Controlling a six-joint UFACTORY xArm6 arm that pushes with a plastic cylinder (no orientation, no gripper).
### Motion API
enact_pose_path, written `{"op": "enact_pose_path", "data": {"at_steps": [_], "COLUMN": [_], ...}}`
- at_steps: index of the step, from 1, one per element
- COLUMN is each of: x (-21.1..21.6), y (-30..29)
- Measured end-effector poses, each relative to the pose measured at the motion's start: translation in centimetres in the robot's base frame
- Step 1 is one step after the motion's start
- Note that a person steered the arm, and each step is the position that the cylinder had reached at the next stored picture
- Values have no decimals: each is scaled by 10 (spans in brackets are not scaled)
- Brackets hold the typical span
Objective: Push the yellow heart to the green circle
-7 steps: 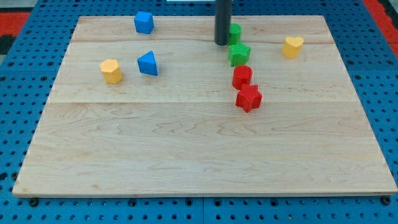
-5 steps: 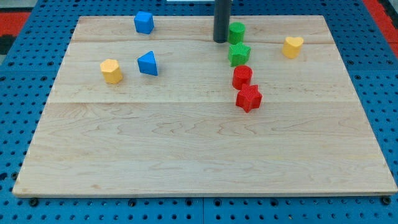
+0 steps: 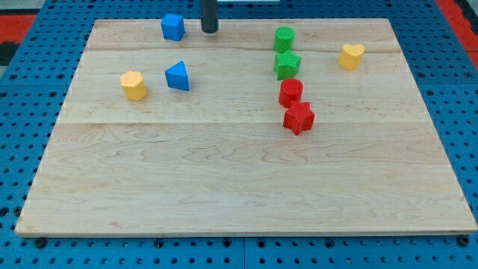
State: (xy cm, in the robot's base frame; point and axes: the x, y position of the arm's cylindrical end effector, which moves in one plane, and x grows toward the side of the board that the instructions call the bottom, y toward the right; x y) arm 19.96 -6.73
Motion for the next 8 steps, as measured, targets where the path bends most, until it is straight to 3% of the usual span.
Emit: {"op": "enact_pose_path", "data": {"at_steps": [2, 4, 5, 6, 7, 8], "x": [-6, -7, -7, 14, 30, 100], "y": [46, 149, 150, 193, 272, 312]}}
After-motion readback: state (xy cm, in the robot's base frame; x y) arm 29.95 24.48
